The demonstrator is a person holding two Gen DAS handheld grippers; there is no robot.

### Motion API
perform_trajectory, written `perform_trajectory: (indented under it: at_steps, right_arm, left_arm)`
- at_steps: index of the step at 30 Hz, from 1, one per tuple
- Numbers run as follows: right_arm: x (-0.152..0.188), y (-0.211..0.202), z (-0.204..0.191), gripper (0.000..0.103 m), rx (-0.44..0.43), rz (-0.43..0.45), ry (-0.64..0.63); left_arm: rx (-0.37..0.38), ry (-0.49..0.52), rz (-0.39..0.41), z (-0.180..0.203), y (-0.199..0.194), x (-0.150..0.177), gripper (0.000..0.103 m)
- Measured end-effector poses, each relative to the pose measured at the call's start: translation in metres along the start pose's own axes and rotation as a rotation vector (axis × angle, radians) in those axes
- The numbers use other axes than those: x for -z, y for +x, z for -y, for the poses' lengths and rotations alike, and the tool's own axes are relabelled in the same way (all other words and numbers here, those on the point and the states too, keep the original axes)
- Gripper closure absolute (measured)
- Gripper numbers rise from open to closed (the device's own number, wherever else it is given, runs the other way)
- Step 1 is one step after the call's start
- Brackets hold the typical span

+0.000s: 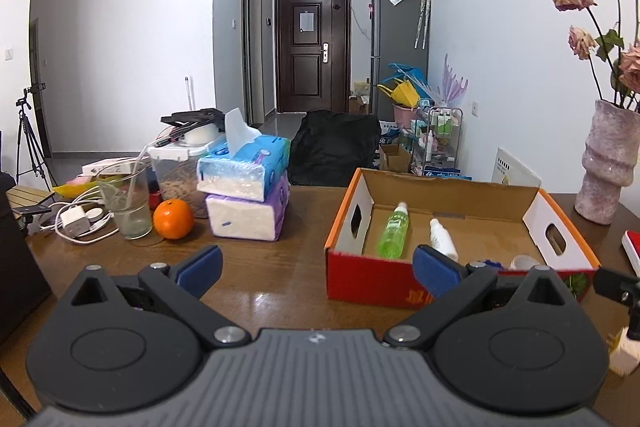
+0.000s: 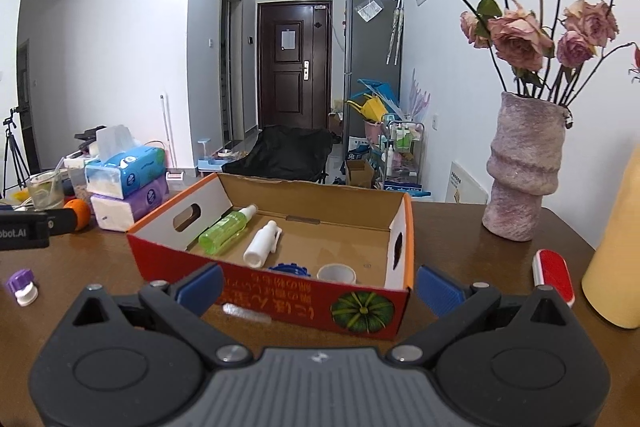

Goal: Organize rigid objects
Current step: 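Withdraw both tools from the box back over the table, then lower the right gripper onto the white bottle cap and close it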

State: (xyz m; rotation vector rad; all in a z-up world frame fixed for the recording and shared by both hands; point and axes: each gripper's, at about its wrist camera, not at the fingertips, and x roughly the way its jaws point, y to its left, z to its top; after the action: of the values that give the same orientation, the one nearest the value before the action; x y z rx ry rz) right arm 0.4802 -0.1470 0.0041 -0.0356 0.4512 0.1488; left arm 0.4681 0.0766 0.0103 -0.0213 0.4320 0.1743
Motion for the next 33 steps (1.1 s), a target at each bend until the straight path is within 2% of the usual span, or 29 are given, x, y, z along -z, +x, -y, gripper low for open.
perform_trajectory:
  at_steps: [12, 20, 25, 33]
  right_arm:
    - [0.040, -0.047, -0.005, 0.000, 0.012, -0.016, -0.021]
    - [0.073, -0.068, -0.016, 0.000, 0.012, -0.063, -0.053]
    - [0.094, -0.072, -0.020, 0.000, 0.017, -0.113, -0.046]
    - [0.114, -0.075, -0.037, 0.000, -0.016, -0.167, -0.070]
  left_arm:
    - [-0.006, 0.012, 0.013, -0.019, -0.049, 0.045, 0.000]
    - [-0.029, 0.022, -0.029, -0.037, -0.067, 0.089, 0.000]
    - [-0.025, -0.007, -0.009, -0.052, -0.083, 0.098, 0.000]
    - [-0.024, -0.042, -0.034, -0.065, -0.087, 0.107, 0.000]
